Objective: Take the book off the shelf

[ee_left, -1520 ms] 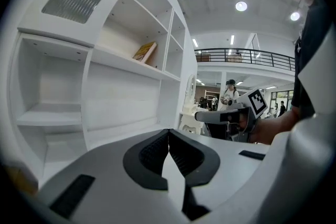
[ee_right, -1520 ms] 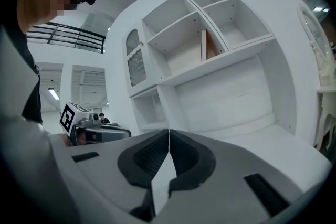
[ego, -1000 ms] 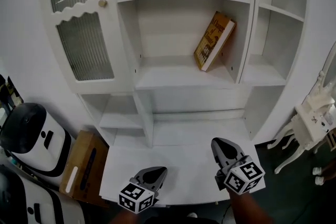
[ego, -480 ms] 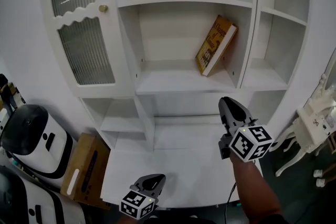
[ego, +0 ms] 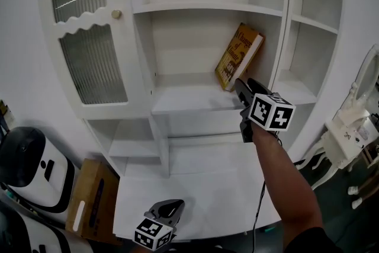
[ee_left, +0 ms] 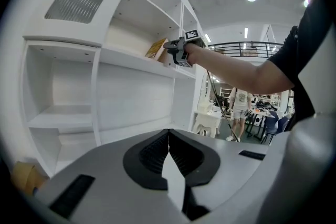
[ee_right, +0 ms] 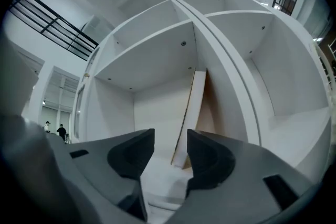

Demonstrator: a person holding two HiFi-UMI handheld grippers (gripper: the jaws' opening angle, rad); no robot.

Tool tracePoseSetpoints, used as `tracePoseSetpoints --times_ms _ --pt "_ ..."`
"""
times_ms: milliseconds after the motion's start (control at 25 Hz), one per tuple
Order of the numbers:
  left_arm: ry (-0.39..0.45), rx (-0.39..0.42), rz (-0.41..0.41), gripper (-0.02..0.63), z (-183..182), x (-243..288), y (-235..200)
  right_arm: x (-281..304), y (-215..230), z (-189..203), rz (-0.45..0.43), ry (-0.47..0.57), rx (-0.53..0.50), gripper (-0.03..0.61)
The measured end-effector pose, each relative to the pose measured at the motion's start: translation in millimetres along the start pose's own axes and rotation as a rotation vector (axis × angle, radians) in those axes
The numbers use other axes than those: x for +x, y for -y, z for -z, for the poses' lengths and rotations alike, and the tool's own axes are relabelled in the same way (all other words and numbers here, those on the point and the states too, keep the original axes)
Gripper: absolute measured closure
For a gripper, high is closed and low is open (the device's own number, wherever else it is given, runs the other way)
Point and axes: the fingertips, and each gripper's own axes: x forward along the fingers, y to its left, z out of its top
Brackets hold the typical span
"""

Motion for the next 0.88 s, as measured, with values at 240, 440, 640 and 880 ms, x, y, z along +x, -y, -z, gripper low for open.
tracePoseSetpoints --times_ms 240,440,640,880 --pt "-0.007 0.063 -0.016 0.603 7.0 -8.7 -8.8 40.9 17.9 -8.3 0.073 -0.065 0.048 0.337" --pt "0.006 0.024 -0.009 0.603 7.9 -17.0 -11.1 62.0 39.3 -10.2 0.136 -0.060 0.097 0.336" --pt "0.003 -0.103 -0.011 0.603 23.3 -26.3 -31.1 80.2 51.5 -15.4 0.178 -0.044 0.112 0.336" --pt "0.000 -0.137 -0.047 0.603 27.3 -36.6 -40.4 91.6 60.5 -14.0 0.176 -0.036 0.179 0.337"
